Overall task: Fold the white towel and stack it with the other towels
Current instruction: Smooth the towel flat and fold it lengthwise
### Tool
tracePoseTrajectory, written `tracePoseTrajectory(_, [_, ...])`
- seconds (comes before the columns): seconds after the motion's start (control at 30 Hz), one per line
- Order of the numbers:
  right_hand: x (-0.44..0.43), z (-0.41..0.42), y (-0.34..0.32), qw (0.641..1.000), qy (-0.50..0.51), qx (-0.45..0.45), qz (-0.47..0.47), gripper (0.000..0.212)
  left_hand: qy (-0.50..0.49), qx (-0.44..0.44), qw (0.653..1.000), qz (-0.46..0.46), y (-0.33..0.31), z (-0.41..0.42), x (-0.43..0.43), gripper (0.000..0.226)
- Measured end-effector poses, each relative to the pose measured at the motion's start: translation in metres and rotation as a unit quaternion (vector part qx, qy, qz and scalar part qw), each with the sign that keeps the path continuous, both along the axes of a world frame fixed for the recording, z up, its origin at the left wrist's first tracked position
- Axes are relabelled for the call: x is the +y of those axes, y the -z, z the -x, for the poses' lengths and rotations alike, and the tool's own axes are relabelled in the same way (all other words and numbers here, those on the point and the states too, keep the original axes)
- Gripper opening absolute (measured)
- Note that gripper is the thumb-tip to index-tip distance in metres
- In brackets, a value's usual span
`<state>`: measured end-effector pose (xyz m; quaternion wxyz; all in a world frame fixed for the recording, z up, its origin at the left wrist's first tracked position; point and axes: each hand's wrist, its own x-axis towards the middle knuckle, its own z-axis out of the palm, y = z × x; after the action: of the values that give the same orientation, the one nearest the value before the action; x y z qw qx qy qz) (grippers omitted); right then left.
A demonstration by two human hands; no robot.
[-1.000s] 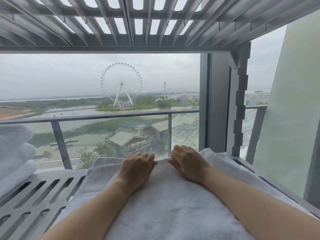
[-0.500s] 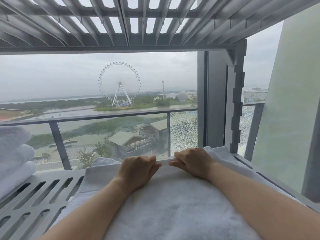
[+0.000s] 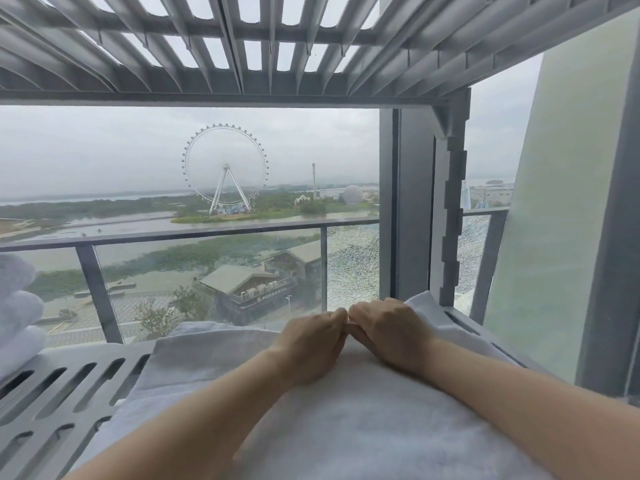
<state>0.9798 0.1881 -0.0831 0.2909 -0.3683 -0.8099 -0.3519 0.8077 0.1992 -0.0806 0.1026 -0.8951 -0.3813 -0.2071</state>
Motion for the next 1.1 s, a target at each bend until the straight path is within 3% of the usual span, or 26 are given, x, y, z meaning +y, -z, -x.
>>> tracePoseTrajectory(0.13, [-0.004, -0.008, 0.002, 0.999, 0.023, 0.032, 0.037, 0.012, -0.038, -0.046, 0.998, -0.033, 0.01, 0.001, -0.002, 0.029])
tracePoseTrajectory(0.43, [-0.013, -0.008, -0.003, 0.981, 0.181, 0.061, 0.017, 0.037, -0.094, -0.002, 0.992, -0.082, 0.008, 0.003, -0.006, 0.034])
tracePoseTrajectory(0.63, [-0.014, -0.01, -0.002, 0.981, 0.147, 0.092, 0.084, 0.032, -0.084, -0.009, 0.994, -0.071, 0.011, 0.002, -0.004, 0.028])
tracePoseTrajectory(0.83, [-0.013, -0.006, -0.001, 0.994, 0.09, 0.054, 0.04, 0.021, -0.081, -0.009, 0.995, -0.061, 0.011, 0.0, -0.003, 0.021])
tracePoseTrajectory(1.0, [-0.012, -0.01, 0.0, 0.985, 0.115, 0.126, 0.031, 0.032, -0.083, 0.002, 0.996, -0.042, 0.008, -0.003, -0.006, 0.019])
tracePoseTrajectory(1.1, [-0.008, -0.019, -0.003, 0.976, 0.169, 0.113, 0.08, 0.037, -0.082, 0.008, 0.996, -0.025, 0.007, -0.005, -0.007, 0.017])
